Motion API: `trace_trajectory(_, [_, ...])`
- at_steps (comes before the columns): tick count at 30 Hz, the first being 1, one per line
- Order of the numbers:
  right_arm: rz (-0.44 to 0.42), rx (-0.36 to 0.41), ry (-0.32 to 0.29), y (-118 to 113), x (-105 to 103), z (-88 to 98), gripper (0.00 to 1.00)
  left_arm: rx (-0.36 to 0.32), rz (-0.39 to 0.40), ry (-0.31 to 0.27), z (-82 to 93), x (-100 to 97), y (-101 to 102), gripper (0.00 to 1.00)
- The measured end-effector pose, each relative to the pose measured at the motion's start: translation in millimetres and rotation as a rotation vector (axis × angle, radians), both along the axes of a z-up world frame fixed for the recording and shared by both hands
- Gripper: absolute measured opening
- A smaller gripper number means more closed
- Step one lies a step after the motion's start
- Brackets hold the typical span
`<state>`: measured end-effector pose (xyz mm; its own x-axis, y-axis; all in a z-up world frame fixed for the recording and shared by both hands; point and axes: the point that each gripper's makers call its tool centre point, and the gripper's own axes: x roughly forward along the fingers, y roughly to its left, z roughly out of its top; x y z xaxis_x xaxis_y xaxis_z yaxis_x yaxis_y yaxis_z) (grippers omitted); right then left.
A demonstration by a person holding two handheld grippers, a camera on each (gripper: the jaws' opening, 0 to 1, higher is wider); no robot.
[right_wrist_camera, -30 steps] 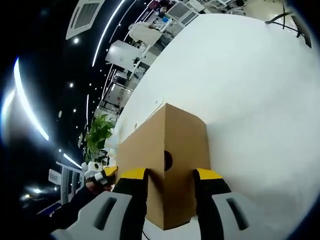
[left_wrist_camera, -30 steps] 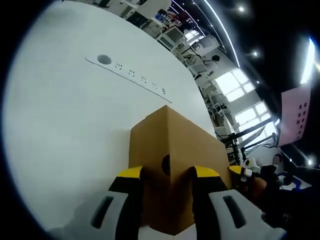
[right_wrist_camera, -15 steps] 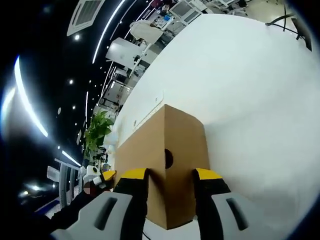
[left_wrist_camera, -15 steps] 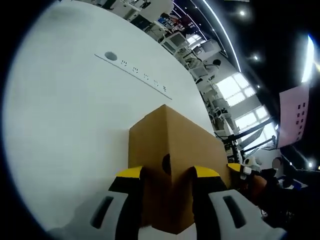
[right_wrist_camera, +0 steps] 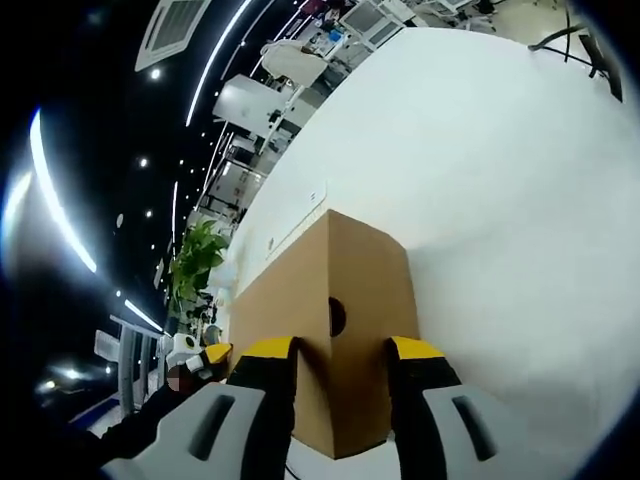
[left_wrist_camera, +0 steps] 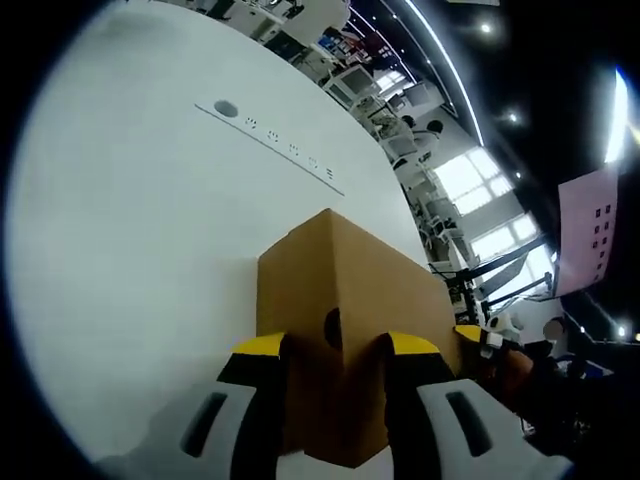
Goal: Operate the shoe box by opening the lid, removing the specified soft item, and placing it in the target area until the item is outside and the box remains undamaged.
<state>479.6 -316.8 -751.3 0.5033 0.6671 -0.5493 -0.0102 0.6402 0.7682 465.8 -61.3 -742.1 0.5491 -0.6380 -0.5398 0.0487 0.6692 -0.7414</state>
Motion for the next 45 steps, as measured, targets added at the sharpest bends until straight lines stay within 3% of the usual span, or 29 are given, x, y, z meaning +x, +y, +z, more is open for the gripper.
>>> trace_trajectory(28, [0.012,-0.003,0.002,-13.3,-14.3,-2.1,0.33,-0.010,0.014,0.003,-2.0,-22.8,-11.3,0.36])
trace_trajectory(45, [-0.001,-0.004,0.020,-11.9,-23.7,-1.7,0.32,-0.002,-0.009,0.007,-2.1,-22.4,-10.1,0.37])
